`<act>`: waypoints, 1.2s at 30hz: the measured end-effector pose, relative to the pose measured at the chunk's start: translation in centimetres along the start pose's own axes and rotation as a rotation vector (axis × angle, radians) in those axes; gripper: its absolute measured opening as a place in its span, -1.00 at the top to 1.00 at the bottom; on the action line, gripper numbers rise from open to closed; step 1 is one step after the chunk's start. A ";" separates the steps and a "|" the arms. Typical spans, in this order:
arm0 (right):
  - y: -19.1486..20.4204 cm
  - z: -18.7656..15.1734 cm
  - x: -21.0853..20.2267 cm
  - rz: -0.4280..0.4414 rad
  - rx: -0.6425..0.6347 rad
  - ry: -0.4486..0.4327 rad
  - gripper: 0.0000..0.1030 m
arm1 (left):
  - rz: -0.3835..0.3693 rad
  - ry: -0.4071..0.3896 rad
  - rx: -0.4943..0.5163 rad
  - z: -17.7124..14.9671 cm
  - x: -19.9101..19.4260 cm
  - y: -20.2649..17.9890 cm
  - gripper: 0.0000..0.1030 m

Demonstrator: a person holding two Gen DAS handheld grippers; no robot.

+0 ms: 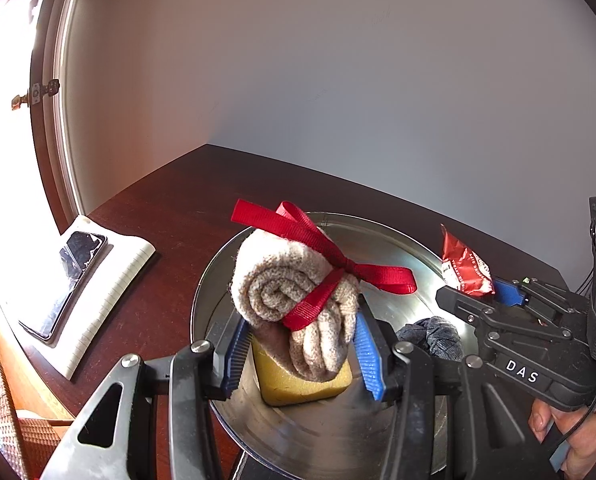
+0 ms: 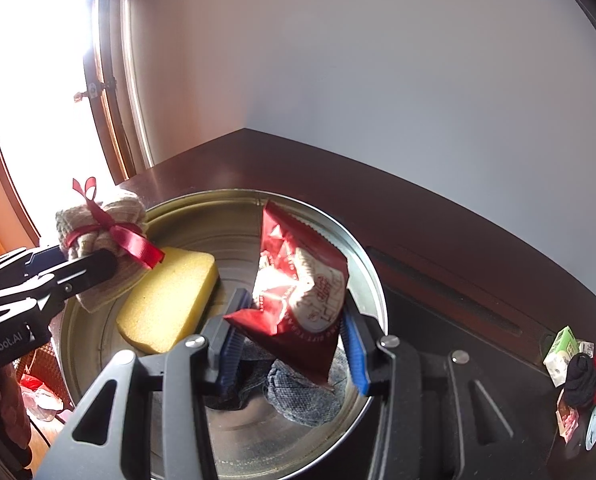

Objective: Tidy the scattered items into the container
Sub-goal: 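Lower the towel roll and red bag into the bin and open both grippers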

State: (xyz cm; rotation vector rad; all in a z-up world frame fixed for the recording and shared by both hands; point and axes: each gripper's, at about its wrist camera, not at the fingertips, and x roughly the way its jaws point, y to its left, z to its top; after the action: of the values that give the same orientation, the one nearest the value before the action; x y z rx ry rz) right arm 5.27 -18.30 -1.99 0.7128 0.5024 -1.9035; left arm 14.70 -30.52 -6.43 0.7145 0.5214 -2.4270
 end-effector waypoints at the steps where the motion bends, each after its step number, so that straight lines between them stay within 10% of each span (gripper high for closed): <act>1: 0.0 0.0 0.1 0.000 -0.001 0.003 0.14 | 0.000 0.002 0.000 0.0 0.1 0.0 0.03; 36: 0.3 0.3 3.8 -0.002 -0.018 0.068 0.13 | 0.010 0.073 0.012 -0.3 3.4 0.0 -0.08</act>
State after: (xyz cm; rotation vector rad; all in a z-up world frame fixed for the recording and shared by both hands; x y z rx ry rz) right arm 4.23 -21.14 -4.33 0.7679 0.5626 -1.8794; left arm 12.37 -31.70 -8.64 0.8112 0.5307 -2.4045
